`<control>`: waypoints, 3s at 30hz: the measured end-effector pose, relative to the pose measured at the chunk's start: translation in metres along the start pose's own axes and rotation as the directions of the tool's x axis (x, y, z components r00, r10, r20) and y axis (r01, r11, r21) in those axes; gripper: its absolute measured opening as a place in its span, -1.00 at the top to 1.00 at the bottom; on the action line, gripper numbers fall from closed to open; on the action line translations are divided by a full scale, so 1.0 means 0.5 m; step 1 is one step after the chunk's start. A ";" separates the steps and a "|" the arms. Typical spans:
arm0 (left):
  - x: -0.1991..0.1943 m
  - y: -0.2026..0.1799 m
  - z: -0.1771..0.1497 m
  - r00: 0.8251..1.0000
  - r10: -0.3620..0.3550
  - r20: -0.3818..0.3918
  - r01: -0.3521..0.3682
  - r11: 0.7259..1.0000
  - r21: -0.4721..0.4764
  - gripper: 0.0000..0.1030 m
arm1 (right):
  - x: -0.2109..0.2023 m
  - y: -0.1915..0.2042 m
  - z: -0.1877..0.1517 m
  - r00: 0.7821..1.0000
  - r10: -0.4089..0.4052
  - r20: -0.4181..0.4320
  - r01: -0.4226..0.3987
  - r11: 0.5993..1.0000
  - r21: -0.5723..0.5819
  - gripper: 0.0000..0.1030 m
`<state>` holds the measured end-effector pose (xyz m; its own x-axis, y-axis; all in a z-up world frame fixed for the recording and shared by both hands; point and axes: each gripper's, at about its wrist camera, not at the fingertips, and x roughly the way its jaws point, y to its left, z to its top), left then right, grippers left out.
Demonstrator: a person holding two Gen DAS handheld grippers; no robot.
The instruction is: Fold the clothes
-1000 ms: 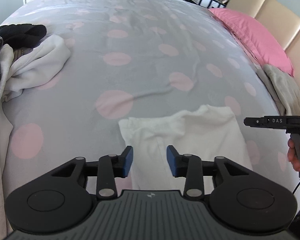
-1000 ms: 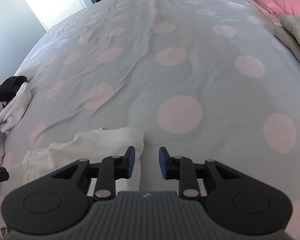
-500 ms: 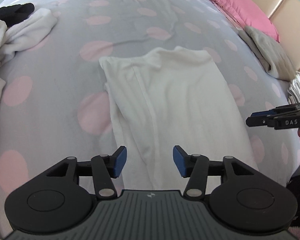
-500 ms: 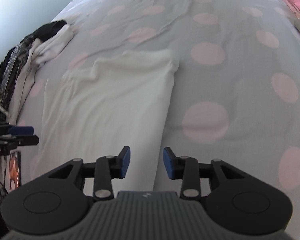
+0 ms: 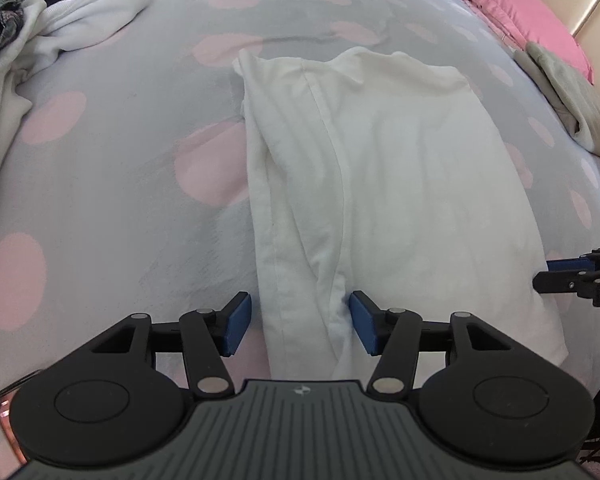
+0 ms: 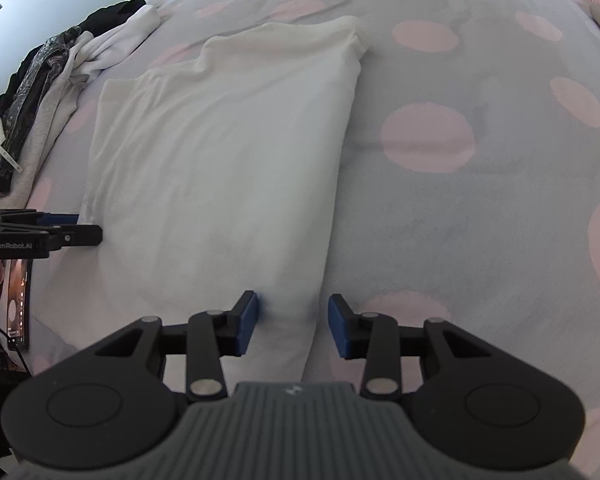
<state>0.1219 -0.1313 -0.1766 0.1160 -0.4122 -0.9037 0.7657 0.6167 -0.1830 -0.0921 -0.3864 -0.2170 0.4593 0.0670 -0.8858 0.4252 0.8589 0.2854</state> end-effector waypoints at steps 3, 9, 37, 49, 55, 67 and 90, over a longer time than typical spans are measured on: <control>-0.029 0.000 -0.006 1.000 -0.024 -0.003 0.024 0.999 -0.027 0.03 | -0.024 0.000 -0.003 1.000 0.005 0.020 -0.005 1.000 0.001 0.16; -0.057 -0.021 -0.033 1.000 -0.006 0.012 0.007 0.997 -0.073 0.03 | -0.068 0.033 -0.053 0.997 -0.011 0.074 0.020 0.992 -0.128 0.16; -0.025 -0.144 -0.126 0.962 0.272 0.030 -0.273 0.962 0.014 -0.03 | 0.009 0.203 -0.303 0.829 -0.333 0.448 0.550 0.346 -0.760 0.60; -0.038 -0.138 -0.127 0.972 0.234 0.027 -0.234 0.972 0.006 -0.05 | -0.016 0.207 -0.291 0.806 -0.367 0.465 0.579 0.322 -0.749 0.97; -0.034 -0.108 -0.122 0.978 0.209 0.006 -0.209 0.977 -0.045 -0.10 | 0.007 0.199 -0.294 0.806 -0.409 0.429 0.564 0.309 -0.766 0.97; -0.059 -0.045 -0.102 0.992 0.125 0.001 -0.123 0.976 -0.179 -0.10 | -0.023 0.184 -0.249 0.888 -0.353 0.294 0.445 0.500 -0.743 0.82; 0.029 0.043 0.080 0.989 -0.147 -0.029 0.139 0.971 -0.192 -0.11 | -0.060 0.013 0.000 0.997 -0.075 0.017 0.076 0.992 -0.105 -0.09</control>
<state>0.1651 -0.1509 -0.1782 -0.0167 -0.4787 -0.8778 0.6383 0.6707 -0.3779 -0.1033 -0.3828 -0.1885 0.4394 -0.0058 -0.8983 0.3747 0.9100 0.1774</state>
